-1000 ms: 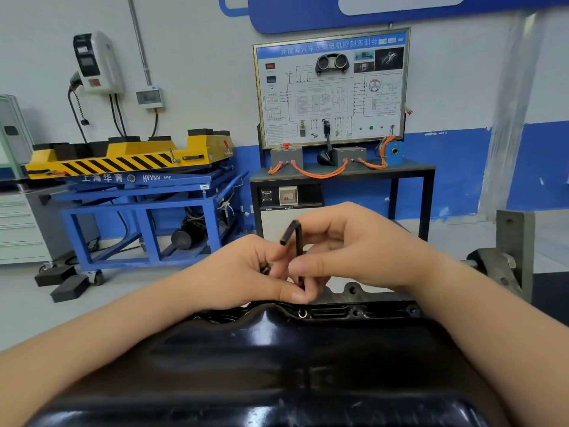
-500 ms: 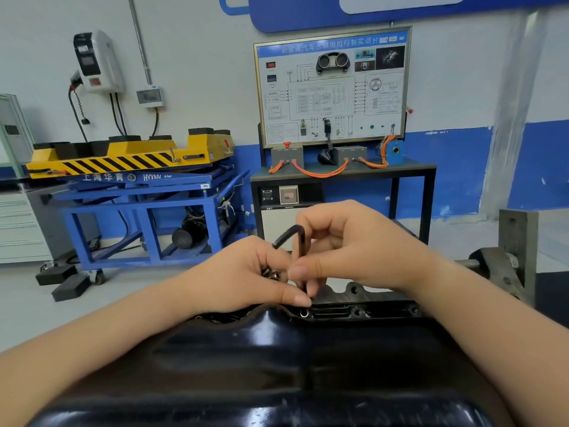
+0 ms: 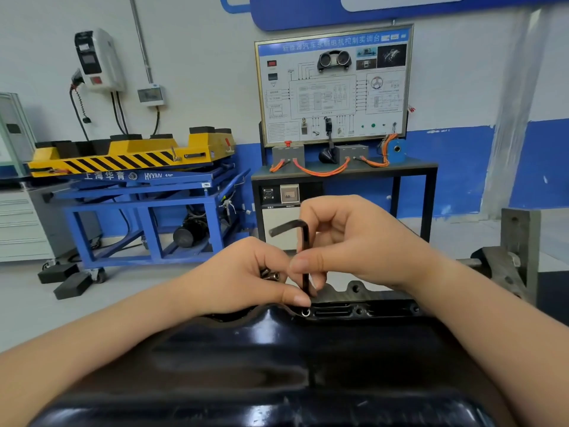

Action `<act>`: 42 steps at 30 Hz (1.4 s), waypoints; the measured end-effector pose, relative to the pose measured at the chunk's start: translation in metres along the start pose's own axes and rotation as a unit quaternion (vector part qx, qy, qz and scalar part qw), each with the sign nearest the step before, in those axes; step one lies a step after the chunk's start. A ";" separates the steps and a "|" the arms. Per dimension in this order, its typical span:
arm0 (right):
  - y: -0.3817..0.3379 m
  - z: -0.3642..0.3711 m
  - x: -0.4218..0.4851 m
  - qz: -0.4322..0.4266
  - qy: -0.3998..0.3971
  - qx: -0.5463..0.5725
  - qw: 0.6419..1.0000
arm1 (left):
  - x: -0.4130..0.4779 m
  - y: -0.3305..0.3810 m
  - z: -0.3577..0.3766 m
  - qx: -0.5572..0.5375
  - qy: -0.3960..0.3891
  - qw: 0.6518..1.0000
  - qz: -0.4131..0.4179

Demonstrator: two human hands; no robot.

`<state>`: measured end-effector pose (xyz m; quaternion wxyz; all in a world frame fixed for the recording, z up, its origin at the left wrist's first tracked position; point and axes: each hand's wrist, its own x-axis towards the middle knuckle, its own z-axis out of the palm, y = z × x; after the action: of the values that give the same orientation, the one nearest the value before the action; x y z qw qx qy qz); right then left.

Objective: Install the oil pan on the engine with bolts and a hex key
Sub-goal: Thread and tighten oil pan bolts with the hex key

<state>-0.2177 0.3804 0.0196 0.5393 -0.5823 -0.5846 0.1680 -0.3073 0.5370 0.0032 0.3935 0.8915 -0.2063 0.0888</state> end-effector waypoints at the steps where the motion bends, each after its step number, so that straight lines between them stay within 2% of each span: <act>1: 0.000 0.001 0.000 0.006 -0.010 -0.002 1.000 | 0.000 0.001 0.001 0.002 -0.002 1.000 0.005; 9: 0.005 -0.006 -0.002 -0.013 -0.067 0.028 0.997 | -0.002 -0.004 0.001 0.046 0.016 0.999 -0.010; 17: 0.004 -0.003 0.000 0.016 -0.016 0.016 1.000 | 0.000 0.002 0.002 0.009 0.005 1.000 0.010; 24: 0.004 -0.010 -0.002 0.011 -0.070 0.026 0.997 | 0.000 -0.005 0.002 0.006 0.021 1.000 -0.011; 27: 0.006 -0.009 -0.001 0.000 -0.045 -0.019 0.999 | -0.001 -0.007 0.002 -0.001 0.032 0.999 -0.020; 32: 0.006 -0.005 0.001 0.009 -0.008 -0.031 0.999 | 0.001 -0.005 0.001 -0.007 0.028 0.999 -0.015; 42: 0.004 -0.008 -0.002 0.000 -0.056 -0.023 0.998 | -0.001 -0.005 0.003 0.025 0.025 0.999 -0.017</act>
<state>-0.2096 0.3762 0.0185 0.4924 -0.5840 -0.6178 0.1865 -0.3057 0.5381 -0.0028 0.3774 0.9019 -0.1794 0.1096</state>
